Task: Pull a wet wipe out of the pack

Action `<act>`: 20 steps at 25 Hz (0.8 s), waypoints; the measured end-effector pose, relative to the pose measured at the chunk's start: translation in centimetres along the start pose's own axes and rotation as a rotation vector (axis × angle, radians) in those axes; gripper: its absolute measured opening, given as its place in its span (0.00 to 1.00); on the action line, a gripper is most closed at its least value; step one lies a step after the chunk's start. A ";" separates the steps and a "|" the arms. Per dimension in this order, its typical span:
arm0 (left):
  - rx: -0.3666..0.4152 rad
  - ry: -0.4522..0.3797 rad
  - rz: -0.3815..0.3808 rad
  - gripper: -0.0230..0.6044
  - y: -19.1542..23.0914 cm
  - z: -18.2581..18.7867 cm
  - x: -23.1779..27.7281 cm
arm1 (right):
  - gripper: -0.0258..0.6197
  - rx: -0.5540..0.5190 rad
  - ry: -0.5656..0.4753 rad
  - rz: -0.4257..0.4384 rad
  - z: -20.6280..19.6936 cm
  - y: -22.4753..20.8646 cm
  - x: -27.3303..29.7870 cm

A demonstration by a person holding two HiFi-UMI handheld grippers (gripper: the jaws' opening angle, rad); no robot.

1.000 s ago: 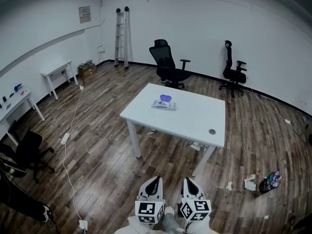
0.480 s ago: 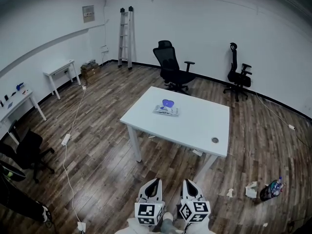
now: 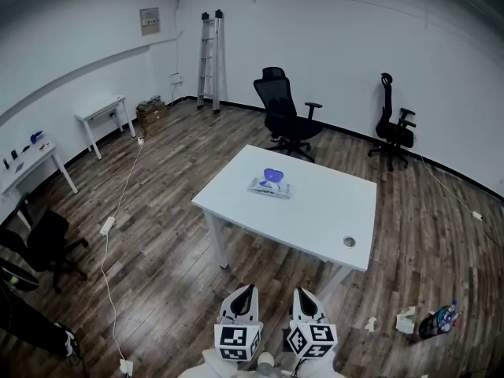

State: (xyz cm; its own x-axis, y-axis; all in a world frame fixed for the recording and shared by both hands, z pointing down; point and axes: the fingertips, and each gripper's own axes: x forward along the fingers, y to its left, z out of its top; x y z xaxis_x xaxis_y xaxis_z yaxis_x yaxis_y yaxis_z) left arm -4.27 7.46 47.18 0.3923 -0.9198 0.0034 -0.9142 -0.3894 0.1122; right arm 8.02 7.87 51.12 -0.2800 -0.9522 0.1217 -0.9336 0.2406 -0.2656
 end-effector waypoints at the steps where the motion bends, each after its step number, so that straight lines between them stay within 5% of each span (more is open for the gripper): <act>1: -0.001 -0.003 0.004 0.03 0.2 0.1 0.5 | 0.05 -0.002 0.002 0.002 0.2 -0.2 0.5; 20: 0.011 -0.002 0.057 0.03 0.8 -1.1 9.3 | 0.05 -0.027 0.050 0.022 0.6 -5.7 7.9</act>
State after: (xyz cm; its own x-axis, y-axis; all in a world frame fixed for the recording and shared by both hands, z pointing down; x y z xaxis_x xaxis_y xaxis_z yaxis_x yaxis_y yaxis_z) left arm -1.21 -1.35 48.41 0.3391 -0.9407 0.0077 -0.9362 -0.3367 0.1007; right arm 11.26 -1.19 53.03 -0.3110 -0.9362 0.1635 -0.9324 0.2673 -0.2432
